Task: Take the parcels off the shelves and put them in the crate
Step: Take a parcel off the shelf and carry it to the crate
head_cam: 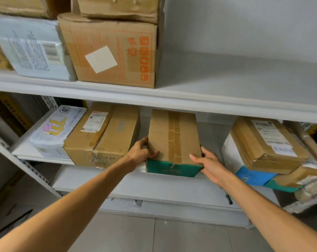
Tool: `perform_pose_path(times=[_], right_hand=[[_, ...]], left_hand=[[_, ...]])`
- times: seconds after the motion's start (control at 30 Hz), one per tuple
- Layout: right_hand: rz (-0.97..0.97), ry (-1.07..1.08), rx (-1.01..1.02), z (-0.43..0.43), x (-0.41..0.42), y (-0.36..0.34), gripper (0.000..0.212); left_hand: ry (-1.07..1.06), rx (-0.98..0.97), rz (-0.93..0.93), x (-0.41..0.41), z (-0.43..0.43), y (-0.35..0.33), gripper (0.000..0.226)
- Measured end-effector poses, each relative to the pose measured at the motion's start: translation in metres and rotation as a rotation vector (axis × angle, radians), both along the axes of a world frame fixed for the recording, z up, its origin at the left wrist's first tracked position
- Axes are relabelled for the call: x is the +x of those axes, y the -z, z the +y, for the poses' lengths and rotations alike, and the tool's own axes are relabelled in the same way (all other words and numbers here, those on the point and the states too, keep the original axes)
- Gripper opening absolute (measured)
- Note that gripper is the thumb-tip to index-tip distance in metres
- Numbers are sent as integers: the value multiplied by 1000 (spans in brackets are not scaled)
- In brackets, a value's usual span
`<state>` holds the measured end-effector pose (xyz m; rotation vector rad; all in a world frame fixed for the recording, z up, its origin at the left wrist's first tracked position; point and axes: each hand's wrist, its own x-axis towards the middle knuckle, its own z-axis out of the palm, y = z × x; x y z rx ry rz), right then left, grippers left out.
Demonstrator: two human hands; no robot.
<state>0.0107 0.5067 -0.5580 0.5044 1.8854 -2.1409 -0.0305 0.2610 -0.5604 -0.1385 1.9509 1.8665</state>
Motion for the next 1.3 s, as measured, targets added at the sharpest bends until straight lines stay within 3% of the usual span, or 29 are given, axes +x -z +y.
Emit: perform_pose_path(times=[0.17,0.3,0.67,0.93,1.2,1.3], right_hand=[[12,43,5,-23,-43,-15,87],[-15,57,1,-19,-55,-9,90],[-81,12,-22,-7,-52,67,72],[-59,-17,0,-8,-52,70,61],[-38,-62,254,-12,-49,68,60],[-4,-109,525,-14,-46,53,65]], left_hand=[[20,-54,90,-42,-19,-31,46],[6,-100,78,-54,-10,-20,38],[-59,-145,-59,-51,7,54,71],[-101,-92,-73,-44,10,59,70],[-72,-186,-44,-44,13,51,70],[27,-482,123,-43,17,39,71]])
